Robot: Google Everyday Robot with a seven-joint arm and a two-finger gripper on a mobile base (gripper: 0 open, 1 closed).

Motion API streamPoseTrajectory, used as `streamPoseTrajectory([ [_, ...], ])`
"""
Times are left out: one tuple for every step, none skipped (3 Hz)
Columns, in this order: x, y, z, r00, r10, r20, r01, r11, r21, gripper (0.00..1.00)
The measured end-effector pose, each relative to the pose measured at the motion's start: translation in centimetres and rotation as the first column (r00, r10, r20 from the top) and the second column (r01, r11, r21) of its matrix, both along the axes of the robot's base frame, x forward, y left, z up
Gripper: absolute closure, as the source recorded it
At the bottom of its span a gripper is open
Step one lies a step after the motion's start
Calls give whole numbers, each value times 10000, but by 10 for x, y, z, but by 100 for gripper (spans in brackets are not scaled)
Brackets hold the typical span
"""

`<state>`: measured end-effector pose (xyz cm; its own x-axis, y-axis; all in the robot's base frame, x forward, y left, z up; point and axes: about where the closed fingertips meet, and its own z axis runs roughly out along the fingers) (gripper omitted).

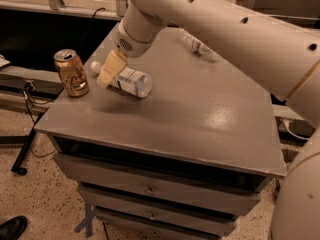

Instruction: Move blue plastic bottle near orange can

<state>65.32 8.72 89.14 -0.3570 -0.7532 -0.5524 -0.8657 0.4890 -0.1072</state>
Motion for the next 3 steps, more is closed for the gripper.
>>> streamPoseTrajectory([
  [-6, -24, 24, 9995, 54, 315, -57, 9999, 115, 0],
  [-15, -62, 45, 9982, 91, 585, -110, 9994, 328, 0],
  [-28, -105, 75, 9947, 261, 999, -304, 9987, 416, 0],
])
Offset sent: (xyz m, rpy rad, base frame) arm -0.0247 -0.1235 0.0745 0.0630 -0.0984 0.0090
